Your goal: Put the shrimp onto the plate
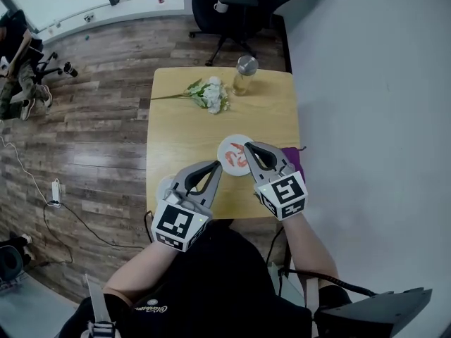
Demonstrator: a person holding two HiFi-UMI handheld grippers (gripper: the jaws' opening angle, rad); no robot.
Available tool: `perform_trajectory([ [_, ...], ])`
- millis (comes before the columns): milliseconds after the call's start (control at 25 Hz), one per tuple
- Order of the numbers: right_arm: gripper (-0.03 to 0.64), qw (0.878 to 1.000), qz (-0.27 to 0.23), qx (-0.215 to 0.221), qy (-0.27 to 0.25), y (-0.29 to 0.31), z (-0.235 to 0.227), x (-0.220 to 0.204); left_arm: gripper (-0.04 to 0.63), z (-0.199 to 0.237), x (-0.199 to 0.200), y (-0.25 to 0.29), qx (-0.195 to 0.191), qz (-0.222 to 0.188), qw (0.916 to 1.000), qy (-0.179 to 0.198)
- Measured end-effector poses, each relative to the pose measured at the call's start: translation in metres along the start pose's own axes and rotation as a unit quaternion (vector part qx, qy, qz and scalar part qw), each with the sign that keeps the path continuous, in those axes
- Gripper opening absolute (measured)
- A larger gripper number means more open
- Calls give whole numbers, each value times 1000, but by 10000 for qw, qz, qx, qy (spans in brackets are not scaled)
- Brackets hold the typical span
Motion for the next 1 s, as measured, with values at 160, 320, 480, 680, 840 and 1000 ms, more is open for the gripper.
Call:
perform_trajectory([
  [160, 3, 9989, -383, -171, 228, -28, 5, 17, 3, -5, 10, -3, -29, -114, 9999, 21],
  [320, 2, 9957, -692, -342, 510, -56, 13, 25, 3, -13, 16, -6, -81, -205, 9997, 46],
  [480, 2, 9902, -1046, -484, 788, -77, 23, 35, 3, -18, 22, -9, -63, -277, 9996, 63],
  [680, 2, 9825, -1475, -866, 737, -100, 33, 50, 3, -27, 34, -14, -124, -417, 9989, 202],
  [840, 2, 9778, -1673, -1025, 731, -114, 42, 56, 3, -32, 43, -18, -155, -482, 9984, 239],
  [1000, 2, 9748, -1790, -1145, 674, -124, 45, 62, 3, -36, 50, -21, -157, -560, 9979, 290],
])
Point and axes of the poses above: the fingertips, and each gripper's own axes: y forward along the fingers, z to its left, x out of its top, the point moved 4 cm from there along -y, backward along the fingers, and after that the axes turned 2 degrees about -y, right-handed, at the moved point
